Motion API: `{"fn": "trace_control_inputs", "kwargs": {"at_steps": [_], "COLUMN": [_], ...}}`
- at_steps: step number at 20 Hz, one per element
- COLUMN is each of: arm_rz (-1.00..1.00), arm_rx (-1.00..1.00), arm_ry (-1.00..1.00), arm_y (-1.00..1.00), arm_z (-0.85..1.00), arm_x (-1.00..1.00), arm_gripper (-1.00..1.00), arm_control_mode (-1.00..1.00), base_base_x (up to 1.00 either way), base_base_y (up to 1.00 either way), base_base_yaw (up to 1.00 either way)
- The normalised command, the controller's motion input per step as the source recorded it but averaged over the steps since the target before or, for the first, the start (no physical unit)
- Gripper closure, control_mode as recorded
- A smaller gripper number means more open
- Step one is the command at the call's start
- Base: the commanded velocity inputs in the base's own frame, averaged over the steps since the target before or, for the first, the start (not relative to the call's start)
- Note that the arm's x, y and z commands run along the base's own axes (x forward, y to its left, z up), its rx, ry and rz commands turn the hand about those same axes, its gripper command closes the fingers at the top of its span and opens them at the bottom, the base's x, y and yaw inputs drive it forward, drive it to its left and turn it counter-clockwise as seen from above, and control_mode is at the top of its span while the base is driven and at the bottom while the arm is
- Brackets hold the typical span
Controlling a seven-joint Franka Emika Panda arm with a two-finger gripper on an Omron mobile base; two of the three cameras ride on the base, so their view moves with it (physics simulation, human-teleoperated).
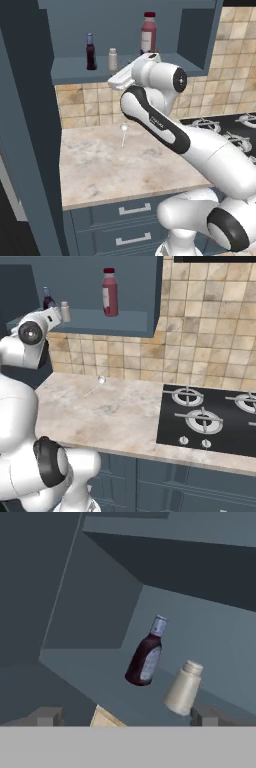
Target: Pick the shaker and condiment bottle from the counter and place them in the cabinet.
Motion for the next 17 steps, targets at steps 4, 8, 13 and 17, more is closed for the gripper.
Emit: {"fn": "trace_control_inputs", "kwargs": {"at_steps": [4, 8, 13, 17], "arm_rz": [0.04, 0.03, 0.04, 0.05], "arm_rx": [-0.11, -0.12, -0.11, -0.08], "arm_ry": [0.05, 0.06, 0.04, 0.02], "arm_y": [-0.67, -0.65, -0.64, -0.36], "arm_z": [-0.98, -1.0, -1.0, -0.64], "arm_x": [-0.84, -0.84, -0.87, -0.54], "arm_gripper": [-1.0, -1.0, -1.0, -1.0], "arm_control_mode": [-1.0, -1.0, -1.0, -1.0], "base_base_x": [0.0, 0.0, 0.0, 0.0], "base_base_y": [0.0, 0.0, 0.0, 0.0], "base_base_yaw": [0.0, 0.0, 0.0, 0.0]}}
